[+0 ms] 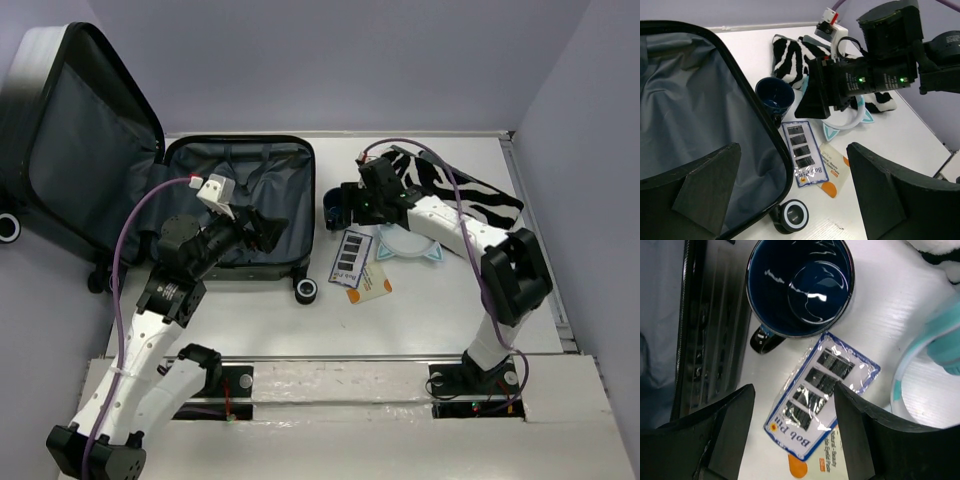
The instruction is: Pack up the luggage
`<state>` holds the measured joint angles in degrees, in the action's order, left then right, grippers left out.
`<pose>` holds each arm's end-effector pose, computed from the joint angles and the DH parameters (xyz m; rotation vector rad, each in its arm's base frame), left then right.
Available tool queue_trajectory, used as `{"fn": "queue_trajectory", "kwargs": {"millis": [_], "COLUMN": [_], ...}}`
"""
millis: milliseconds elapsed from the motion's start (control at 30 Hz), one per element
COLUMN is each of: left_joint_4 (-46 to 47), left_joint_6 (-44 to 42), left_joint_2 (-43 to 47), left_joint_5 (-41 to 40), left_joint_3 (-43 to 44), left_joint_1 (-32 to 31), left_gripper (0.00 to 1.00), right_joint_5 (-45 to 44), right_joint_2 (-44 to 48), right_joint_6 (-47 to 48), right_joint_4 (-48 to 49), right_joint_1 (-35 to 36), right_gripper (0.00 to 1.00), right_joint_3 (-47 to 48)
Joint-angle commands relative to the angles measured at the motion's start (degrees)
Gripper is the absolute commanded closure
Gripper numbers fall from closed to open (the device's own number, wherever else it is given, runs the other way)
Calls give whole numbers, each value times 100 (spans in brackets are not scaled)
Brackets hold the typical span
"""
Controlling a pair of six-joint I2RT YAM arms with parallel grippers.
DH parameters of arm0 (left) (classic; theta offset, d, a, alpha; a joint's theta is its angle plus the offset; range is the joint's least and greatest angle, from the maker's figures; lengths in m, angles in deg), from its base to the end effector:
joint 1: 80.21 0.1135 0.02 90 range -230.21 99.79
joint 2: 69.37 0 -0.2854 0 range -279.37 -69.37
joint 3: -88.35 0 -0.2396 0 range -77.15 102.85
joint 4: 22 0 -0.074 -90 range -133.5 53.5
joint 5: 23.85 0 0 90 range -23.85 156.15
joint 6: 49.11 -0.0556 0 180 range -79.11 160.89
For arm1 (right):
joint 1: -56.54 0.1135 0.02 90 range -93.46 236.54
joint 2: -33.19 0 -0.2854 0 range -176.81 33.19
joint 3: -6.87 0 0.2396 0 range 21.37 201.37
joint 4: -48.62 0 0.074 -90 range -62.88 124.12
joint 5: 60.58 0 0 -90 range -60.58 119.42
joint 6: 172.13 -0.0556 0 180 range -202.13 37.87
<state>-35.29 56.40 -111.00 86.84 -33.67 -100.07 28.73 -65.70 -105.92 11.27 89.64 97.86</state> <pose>0.1461 -0.0737 0.3773 0.3552 1.5297 -0.7623 0.3293 0.2139 0.2705 -0.1896 2.4024 0.4598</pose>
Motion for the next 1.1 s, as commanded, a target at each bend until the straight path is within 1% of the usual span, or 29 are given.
{"fn": "queue_trajectory", "kwargs": {"millis": [0,33,167,267,300,367,433,467,567,600,667,733,767,833,900,933,967,1033,1067], "left_joint_4": [142,125,107,90,81,81,81,81,81,72,63,54,46,-7,-112,-113,-191,-419,-481], "left_joint_6": [-162,-171,-197,-224,-232,-224,-232,-241,-241,-241,-250,-241,-241,-241,-215,-189,-162,-110,-40], "left_joint_2": [-65,-74,-109,-118,-126,-135,-153,-153,-118,-92,-74,-47,-39,-3,40,75,93,163,190], "left_joint_5": [-38,-38,-38,-56,-65,-47,-47,-47,-56,-65,-91,-100,-126,-292,-503,-644,-949,-1398,-1932], "left_joint_3": [29,29,20,20,20,20,28,29,20,20,20,20,20,29,72,99,151,204,230], "left_joint_1": [-44,-62,-141,-176,-185,-203,-212,-212,-212,-212,-212,-212,-212,-212,-220,-212,-212,-212,-159], "left_gripper": [1,1,1,1,1,1,1,1,1,1,1,1,1,1,1,1,1,1,1], "right_joint_5": [-510,-572,-792,-1064,-1100,-1074,-1083,-1083,-1188,-1292,-1441,-1661,-1732,-1961,-2040,-2032,-2032,-1805,-1681], "right_joint_2": [-516,-621,-1105,-1264,-1351,-1466,-1624,-1659,-1695,-1669,-1381,-1072,-705,-308,244,369,440,354,257], "right_joint_6": [85,103,121,50,-20,-55,-55,-64,-99,-82,-73,23,67,313,515,759,892,1086,1105], "right_joint_4": [299,299,308,308,299,308,308,308,316,308,369,509,527,694,913,1184,1273,1440,1511], "right_joint_1": [47,47,47,-75,-76,-137,-137,-137,-137,-137,-137,-137,-137,-32,213,327,581,767,829], "right_gripper": [31,31,34,37,39,40,46,50,69,84,93,93,93,93,93,93,93,93,93], "right_joint_3": [717,945,1367,1439,1439,1448,1509,1527,1597,1615,1580,1484,1405,1299,1159,1149,1166,1446,1561]}}
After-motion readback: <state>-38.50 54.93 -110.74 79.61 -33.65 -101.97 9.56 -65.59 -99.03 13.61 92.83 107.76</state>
